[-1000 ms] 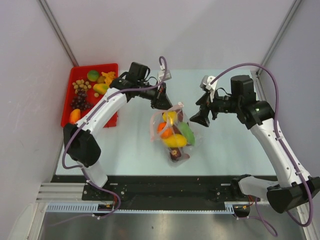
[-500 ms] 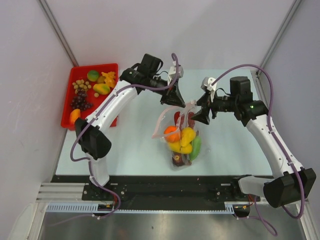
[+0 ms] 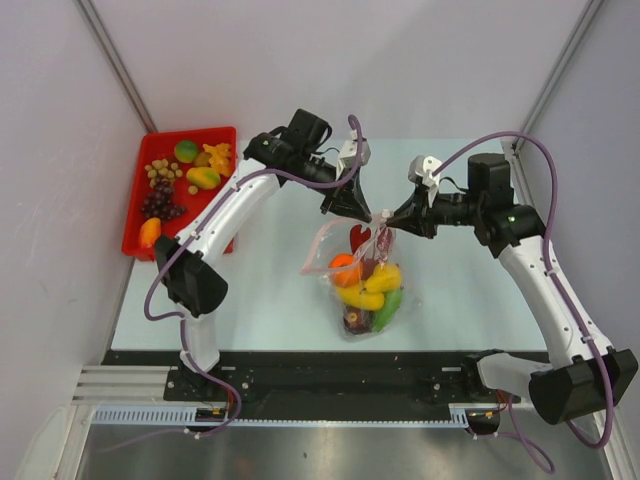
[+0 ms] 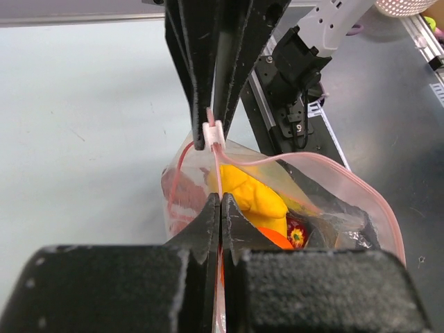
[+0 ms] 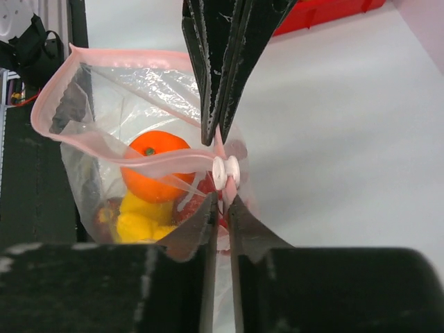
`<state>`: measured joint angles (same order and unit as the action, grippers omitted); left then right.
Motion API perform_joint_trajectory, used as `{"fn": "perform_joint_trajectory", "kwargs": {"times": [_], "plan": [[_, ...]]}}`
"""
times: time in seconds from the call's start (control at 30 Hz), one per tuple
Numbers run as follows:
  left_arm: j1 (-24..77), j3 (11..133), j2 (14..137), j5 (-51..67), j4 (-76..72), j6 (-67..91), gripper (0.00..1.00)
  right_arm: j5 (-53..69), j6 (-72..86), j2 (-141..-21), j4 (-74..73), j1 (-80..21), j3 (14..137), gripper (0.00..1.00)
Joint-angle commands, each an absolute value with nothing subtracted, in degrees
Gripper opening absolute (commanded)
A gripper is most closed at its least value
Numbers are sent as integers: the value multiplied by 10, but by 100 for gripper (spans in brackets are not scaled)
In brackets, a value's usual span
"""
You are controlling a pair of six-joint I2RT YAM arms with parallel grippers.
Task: Place the food in the zip-top bag and seal the zipper
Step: Adjust the zipper food storage bag at the center of the board, then zip the zipper food storage bag at the center of the board.
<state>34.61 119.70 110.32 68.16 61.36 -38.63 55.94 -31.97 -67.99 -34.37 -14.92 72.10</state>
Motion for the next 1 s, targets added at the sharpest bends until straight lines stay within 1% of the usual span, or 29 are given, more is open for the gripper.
{"fn": "perform_joint_trajectory", "kwargs": {"times": [0.0, 0.03, 0.1, 0.13, 0.17, 0.2, 0.27, 0.3, 0.33, 0.4, 0.43, 0.5, 0.6, 0.7, 0.87, 0.97], "plan": [[355, 1216, 1089, 716, 606, -403, 0, 577, -352, -662, -352, -149, 728, 8], [357, 1212, 1086, 714, 604, -404, 0, 577, -350, -662, -349, -149, 728, 0], [363, 1203, 1082, 701, 600, -405, 1, 577, -351, -660, -346, -149, 728, 0], [365, 1199, 1076, 698, 590, -396, 6, 577, -350, -658, -345, -149, 728, 0], [364, 1194, 1072, 695, 578, -382, 14, 575, -349, -657, -345, -148, 728, 0], [362, 1182, 1068, 689, 564, -365, 31, 575, -348, -654, -345, -146, 728, 0], [353, 1163, 1043, 671, 501, -295, 45, 575, -342, -651, -345, -142, 728, 0], [351, 1133, 1028, 661, 472, -269, 57, 572, -340, -646, -345, -141, 727, 0], [347, 1113, 1013, 636, 401, -219, 61, 570, -335, -644, -345, -141, 728, 0], [344, 1054, 960, 604, 328, -182, 65, 566, -330, -640, -345, -140, 728, 0], [345, 1039, 947, 573, 279, -165, 66, 565, -327, -637, -345, -140, 728, 0], [360, 1040, 930, 556, 272, -174, 66, 564, -323, -635, -343, -140, 728, 0], [381, 1082, 954, 541, 319, -177, 67, 567, -320, -635, -342, -139, 728, 0], [386, 1105, 969, 532, 321, -166, 66, 566, -316, -633, -340, -139, 728, 0], [406, 1119, 983, 525, 318, -161, 66, 567, -308, -627, -328, -139, 728, 0], [428, 1123, 992, 491, 351, -200, 63, 566, -308, -626, -329, -138, 728, 0]]}}
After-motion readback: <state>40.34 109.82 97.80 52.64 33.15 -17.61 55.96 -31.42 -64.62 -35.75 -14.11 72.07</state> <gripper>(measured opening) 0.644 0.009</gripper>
